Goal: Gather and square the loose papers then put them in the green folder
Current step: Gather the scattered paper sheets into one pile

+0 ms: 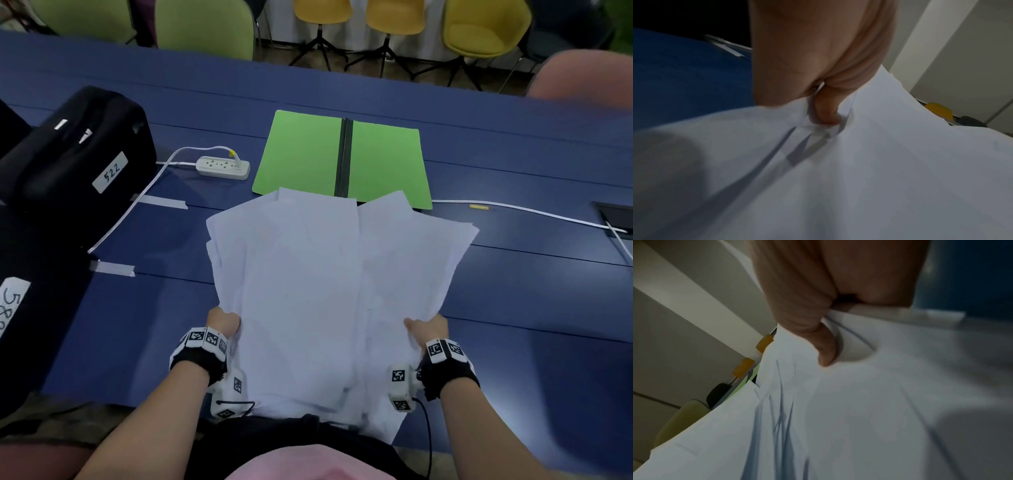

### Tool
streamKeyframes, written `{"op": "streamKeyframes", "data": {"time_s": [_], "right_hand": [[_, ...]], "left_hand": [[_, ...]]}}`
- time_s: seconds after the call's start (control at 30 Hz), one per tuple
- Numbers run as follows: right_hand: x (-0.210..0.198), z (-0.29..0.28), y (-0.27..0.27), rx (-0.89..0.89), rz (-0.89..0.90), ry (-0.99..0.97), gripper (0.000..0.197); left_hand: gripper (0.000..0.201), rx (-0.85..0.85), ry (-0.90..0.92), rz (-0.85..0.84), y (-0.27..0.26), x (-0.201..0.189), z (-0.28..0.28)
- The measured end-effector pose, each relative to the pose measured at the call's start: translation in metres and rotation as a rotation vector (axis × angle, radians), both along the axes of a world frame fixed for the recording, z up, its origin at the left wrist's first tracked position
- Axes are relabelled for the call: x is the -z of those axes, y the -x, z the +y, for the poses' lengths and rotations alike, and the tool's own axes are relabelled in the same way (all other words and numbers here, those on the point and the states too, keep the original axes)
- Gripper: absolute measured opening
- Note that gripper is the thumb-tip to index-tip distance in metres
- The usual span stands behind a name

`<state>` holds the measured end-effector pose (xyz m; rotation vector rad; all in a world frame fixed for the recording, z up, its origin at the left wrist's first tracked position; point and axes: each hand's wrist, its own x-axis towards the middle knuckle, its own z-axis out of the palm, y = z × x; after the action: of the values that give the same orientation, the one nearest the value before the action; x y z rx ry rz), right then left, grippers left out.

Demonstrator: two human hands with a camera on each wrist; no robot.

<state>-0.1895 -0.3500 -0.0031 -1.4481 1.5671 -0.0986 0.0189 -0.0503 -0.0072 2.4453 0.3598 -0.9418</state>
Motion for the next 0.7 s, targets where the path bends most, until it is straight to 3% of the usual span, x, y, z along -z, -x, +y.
{"op": "streamKeyframes", "data": {"time_s": [0.1,0.23,0.33,0.43,0.57,0.7], "right_hand": [[0.001,-0.014,0.010,0.075,0.024,0.046,0.038],[0.006,-0.014,0.017,0.118,-0.149,-0.218,0.055],[0.008,-0.001,0.013,0.048,-0.142,-0.326,0.046],[0.008,0.006,0.007,-0.025,-0.047,-0.096,0.021],[-0.003,0.000,0.008,0.069,0.018,0.169,0.026],[-0.022,-0.027,0.018,0.285,-0.109,0.298,0.032]], "left_hand": [[0.036,-0.018,-0.025,-0.025,-0.009,0.000,0.013],[0.039,-0.006,-0.035,-0.012,-0.011,0.001,0.014],[0.038,-0.028,-0.016,-0.012,-0.007,-0.001,0.010],[0.043,-0.096,0.012,-0.013,-0.006,-0.003,0.010],[0.052,-0.259,0.084,-0.073,-0.007,0.001,0.014],[0.047,-0.404,0.108,-0.171,-0.011,-0.004,0.027]]}}
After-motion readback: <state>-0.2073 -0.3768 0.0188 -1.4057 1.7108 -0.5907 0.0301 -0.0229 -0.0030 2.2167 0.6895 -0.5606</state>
